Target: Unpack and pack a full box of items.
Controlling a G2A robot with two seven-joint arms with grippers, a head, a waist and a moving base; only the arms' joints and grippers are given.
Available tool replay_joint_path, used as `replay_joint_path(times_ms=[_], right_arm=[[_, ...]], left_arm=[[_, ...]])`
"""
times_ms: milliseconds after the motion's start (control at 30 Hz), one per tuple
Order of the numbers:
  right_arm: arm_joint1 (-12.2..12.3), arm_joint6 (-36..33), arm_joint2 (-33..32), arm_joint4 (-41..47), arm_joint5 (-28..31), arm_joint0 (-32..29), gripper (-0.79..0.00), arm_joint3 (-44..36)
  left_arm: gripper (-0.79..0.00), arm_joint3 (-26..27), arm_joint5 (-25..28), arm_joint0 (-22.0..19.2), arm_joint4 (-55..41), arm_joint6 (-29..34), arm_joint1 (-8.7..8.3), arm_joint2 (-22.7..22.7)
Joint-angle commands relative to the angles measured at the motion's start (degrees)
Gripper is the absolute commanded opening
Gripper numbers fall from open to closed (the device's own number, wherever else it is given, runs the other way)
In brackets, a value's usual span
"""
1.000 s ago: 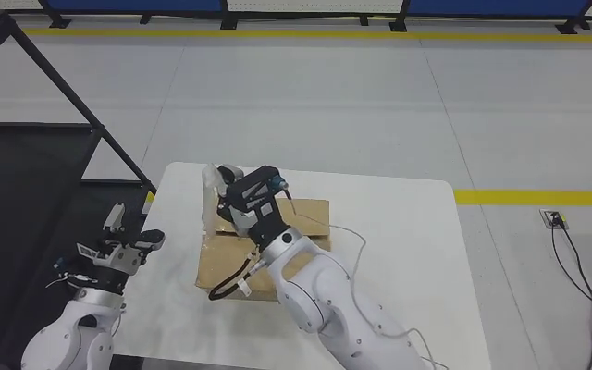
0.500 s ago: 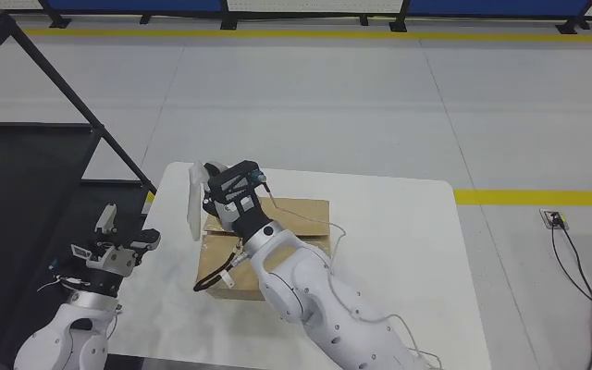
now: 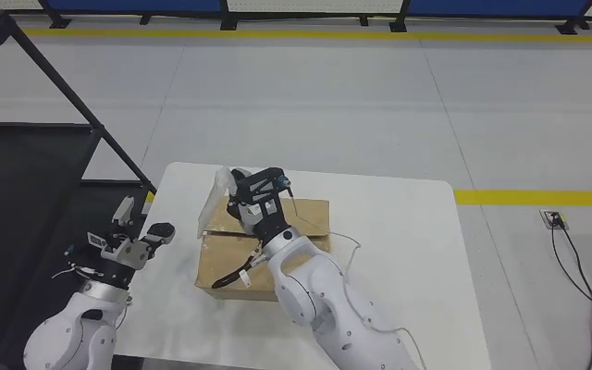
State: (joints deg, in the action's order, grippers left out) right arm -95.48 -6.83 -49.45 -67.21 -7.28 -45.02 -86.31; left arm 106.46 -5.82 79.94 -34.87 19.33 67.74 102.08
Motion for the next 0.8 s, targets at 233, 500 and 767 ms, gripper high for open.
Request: replay_joint_path(times_ms=[233, 500, 767], right_arm=[[0.7, -1.9, -3.2, -2.2, 1.0, -4.1, -0.785, -2.3], [1.1, -1.9, -5.4, -2.6, 2.3, -6.6, -0.785, -4.0], [1.2, -2.2, -6.9, -2.7, 3.6, -7.5, -0.785, -4.1]], left_arm=[[0.000, -4.7, -3.5, -4.7, -5.3, 5.7, -0.17, -2.1], [0.000, -7.8, -4.1, -7.9, -0.5, 4.3, -0.27, -5.8], [0.000, -9.7, -3.4, -9.2, 1.2, 2.4, -0.09, -8.4]])
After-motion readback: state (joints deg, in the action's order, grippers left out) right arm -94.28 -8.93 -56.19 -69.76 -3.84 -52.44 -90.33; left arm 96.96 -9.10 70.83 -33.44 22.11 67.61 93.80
